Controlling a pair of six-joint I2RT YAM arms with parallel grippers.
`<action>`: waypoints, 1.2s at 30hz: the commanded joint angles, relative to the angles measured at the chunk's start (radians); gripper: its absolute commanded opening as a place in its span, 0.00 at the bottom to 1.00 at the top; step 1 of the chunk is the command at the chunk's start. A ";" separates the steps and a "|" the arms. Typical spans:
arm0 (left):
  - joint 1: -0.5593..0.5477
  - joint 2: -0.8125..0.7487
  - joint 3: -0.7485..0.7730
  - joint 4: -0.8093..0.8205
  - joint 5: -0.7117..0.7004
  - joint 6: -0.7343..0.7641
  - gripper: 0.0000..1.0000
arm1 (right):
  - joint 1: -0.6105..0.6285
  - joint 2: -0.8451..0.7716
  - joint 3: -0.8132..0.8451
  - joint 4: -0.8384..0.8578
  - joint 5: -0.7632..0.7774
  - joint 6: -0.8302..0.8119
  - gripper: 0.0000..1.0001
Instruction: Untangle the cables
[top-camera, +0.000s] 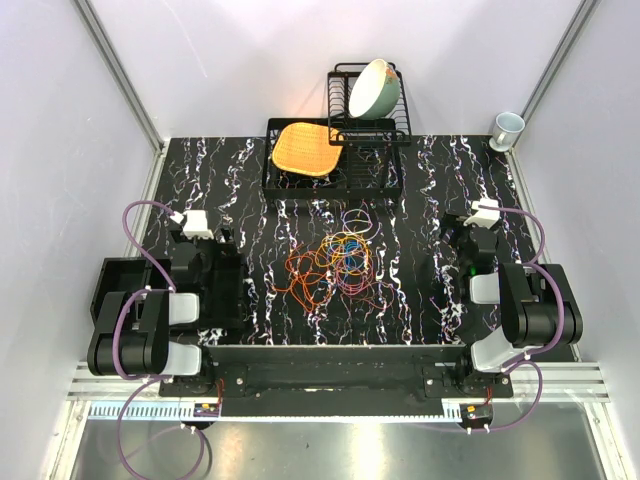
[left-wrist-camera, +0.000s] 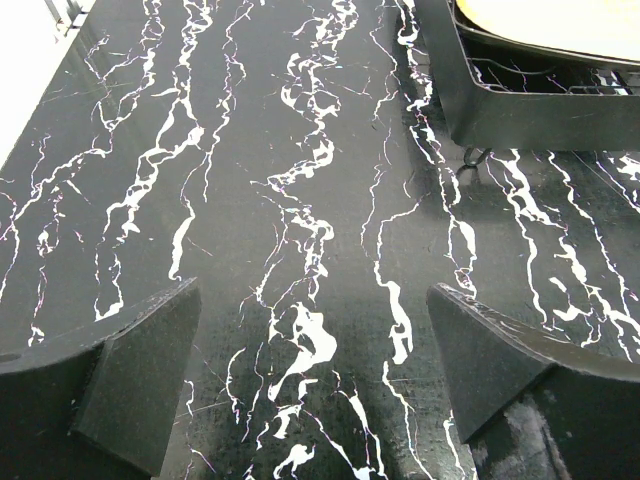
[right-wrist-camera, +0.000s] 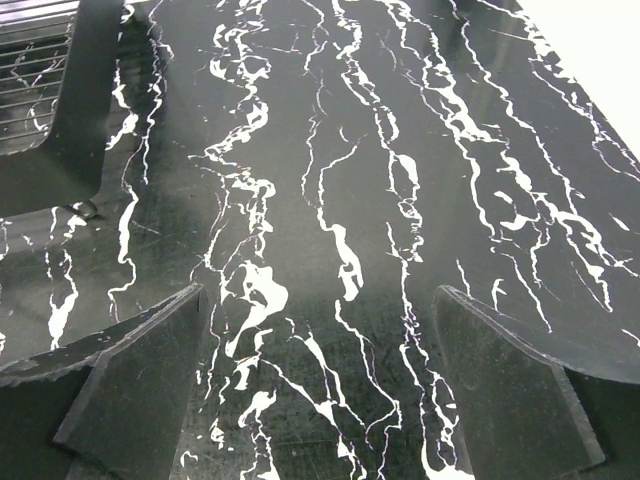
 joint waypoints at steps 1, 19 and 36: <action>0.002 0.000 0.029 0.056 0.004 0.017 0.99 | -0.001 -0.002 0.009 0.038 -0.032 -0.023 1.00; 0.002 0.001 0.030 0.053 -0.004 0.017 0.99 | -0.001 -0.005 0.010 0.036 -0.032 -0.025 1.00; -0.067 -0.373 0.676 -1.197 -0.110 -0.268 0.99 | -0.001 -0.002 0.010 0.032 -0.034 -0.025 1.00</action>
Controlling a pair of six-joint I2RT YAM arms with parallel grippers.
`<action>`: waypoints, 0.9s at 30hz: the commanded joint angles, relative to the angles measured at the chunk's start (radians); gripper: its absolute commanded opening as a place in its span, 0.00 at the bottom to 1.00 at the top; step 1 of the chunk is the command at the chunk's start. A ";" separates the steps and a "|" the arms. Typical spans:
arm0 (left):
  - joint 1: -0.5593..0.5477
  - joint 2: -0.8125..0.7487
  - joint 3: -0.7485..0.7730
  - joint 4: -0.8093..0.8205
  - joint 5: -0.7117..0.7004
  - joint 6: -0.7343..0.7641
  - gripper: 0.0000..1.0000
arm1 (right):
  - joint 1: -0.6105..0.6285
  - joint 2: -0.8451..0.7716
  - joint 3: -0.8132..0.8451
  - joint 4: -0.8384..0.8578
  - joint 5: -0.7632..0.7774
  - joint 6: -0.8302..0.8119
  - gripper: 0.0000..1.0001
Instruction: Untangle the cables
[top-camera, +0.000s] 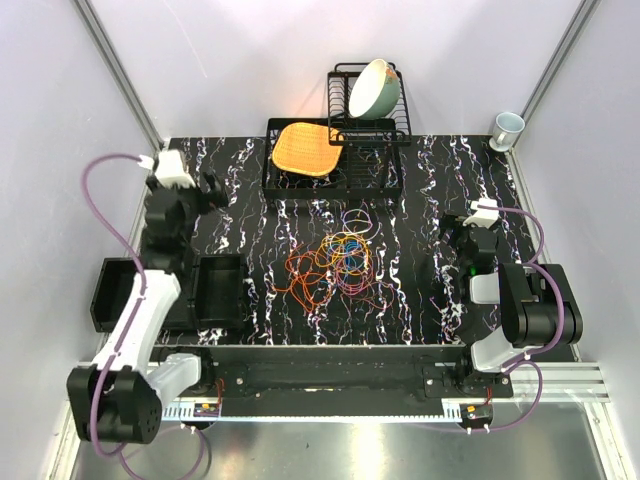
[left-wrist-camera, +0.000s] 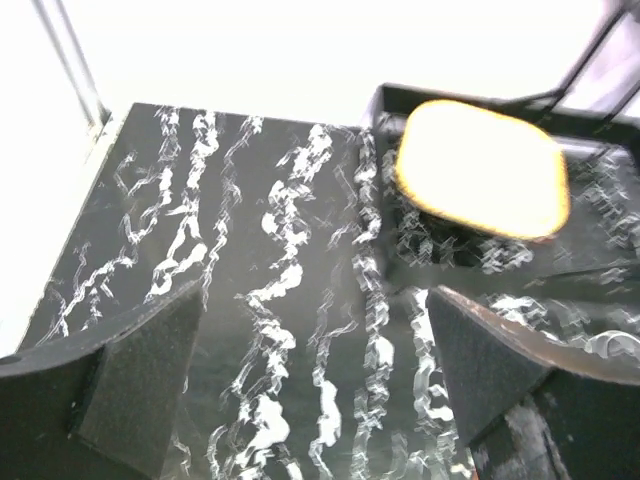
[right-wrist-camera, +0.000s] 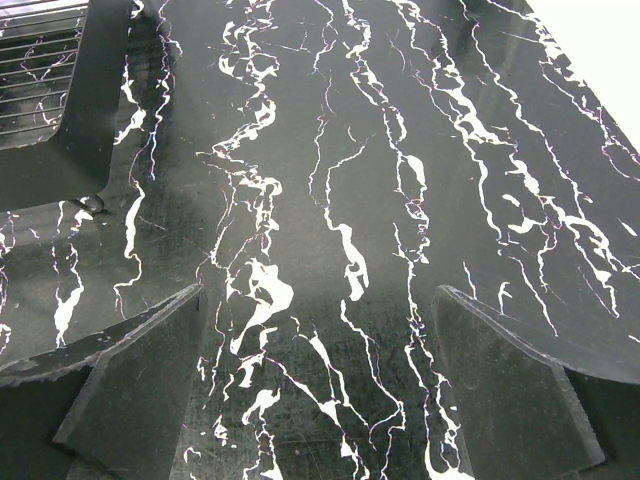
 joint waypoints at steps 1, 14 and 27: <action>-0.007 -0.036 0.212 -0.499 -0.029 -0.214 0.99 | -0.001 -0.003 0.010 0.032 -0.009 -0.014 1.00; 0.101 -0.104 0.264 -0.845 0.320 -0.241 0.99 | 0.017 -0.261 0.301 -0.666 0.156 0.198 1.00; 0.101 -0.352 0.059 -0.754 0.146 -0.328 0.99 | -0.019 -0.174 0.422 -0.817 -0.227 0.546 1.00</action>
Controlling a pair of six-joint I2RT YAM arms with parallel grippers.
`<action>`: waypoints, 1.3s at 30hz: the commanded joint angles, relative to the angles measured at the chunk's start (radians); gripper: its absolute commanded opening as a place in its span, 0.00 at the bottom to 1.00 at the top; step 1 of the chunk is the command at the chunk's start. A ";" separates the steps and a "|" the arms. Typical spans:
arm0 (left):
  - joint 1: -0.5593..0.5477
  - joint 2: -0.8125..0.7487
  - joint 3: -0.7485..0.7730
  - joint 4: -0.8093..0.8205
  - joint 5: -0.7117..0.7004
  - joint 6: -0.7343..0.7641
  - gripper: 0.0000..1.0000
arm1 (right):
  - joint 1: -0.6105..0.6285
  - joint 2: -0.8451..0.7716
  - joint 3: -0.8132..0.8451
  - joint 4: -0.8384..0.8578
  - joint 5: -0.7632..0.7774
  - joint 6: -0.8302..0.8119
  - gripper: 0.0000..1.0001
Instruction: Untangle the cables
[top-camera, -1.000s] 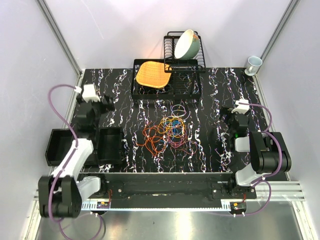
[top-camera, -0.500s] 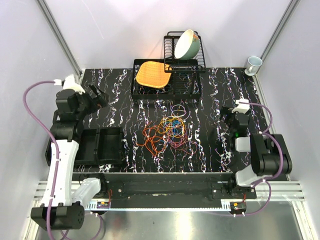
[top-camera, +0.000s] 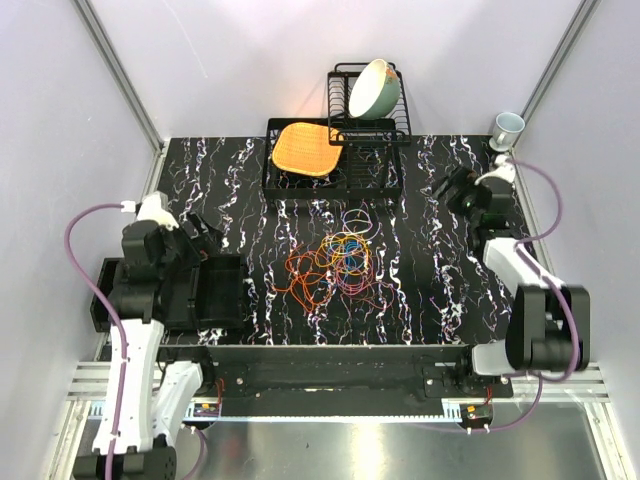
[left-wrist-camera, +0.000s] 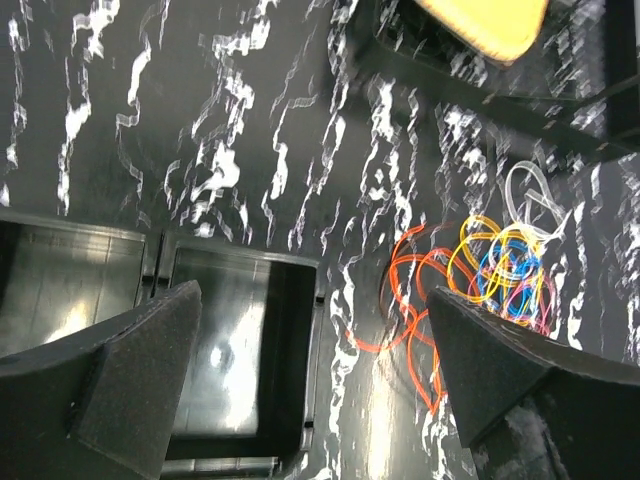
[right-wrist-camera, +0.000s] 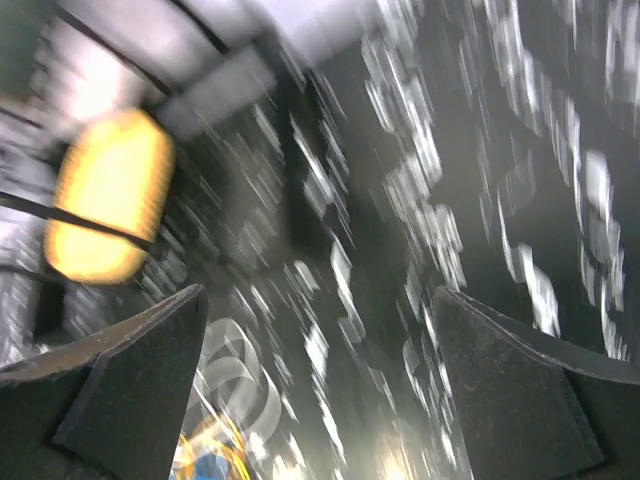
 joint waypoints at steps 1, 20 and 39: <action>0.005 -0.040 -0.075 0.070 -0.061 -0.148 0.99 | -0.006 -0.013 -0.054 -0.061 -0.018 0.095 1.00; -0.666 0.489 0.215 0.055 -0.317 -0.182 0.78 | -0.009 0.052 -0.007 -0.119 -0.128 0.152 1.00; -0.912 0.971 0.445 0.139 -0.251 -0.139 0.65 | -0.009 0.132 0.001 -0.095 -0.156 0.156 1.00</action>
